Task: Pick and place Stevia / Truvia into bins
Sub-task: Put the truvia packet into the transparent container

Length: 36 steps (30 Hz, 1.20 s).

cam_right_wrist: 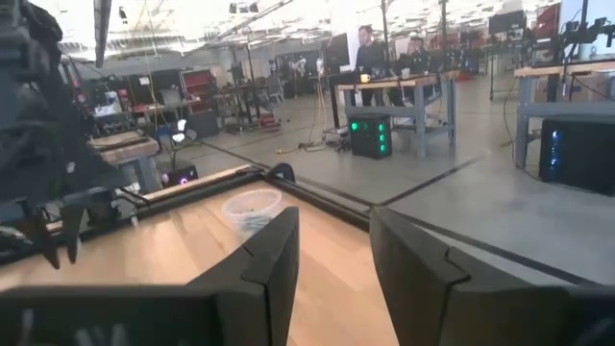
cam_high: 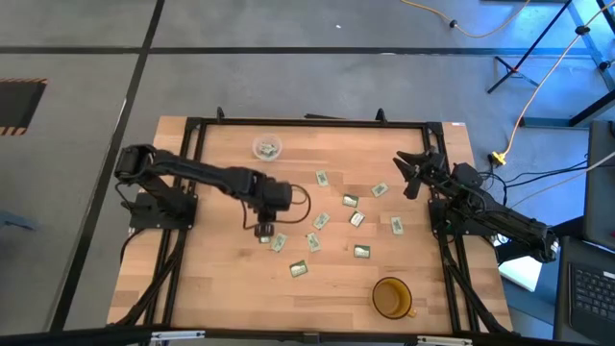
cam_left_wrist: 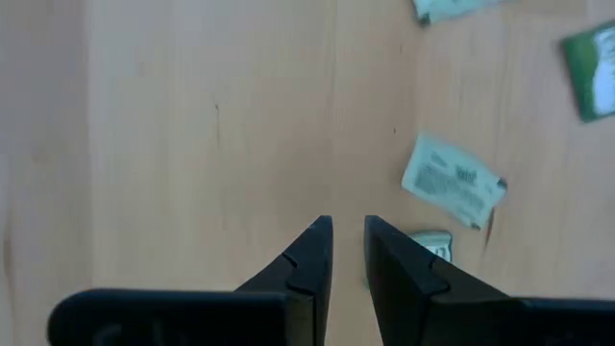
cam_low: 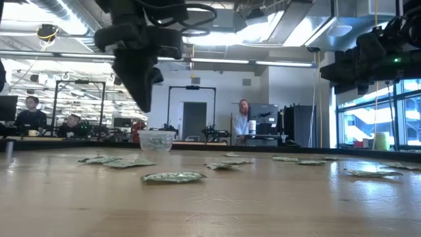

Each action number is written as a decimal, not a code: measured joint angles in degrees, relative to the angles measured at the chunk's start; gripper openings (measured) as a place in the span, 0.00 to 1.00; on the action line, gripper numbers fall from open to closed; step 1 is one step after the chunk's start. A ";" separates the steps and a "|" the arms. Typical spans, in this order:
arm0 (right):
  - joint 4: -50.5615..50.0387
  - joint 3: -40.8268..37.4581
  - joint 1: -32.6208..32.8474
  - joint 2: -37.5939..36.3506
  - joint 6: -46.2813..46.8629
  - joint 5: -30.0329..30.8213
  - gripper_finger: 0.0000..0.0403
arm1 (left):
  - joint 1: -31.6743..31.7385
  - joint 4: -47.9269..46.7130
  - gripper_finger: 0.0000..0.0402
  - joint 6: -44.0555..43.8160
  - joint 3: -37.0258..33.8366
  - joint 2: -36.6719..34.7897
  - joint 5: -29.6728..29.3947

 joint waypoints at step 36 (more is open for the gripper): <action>0.29 0.00 -0.01 0.02 1.39 0.00 0.33 | -6.97 6.78 0.13 -4.16 -7.29 8.65 -0.08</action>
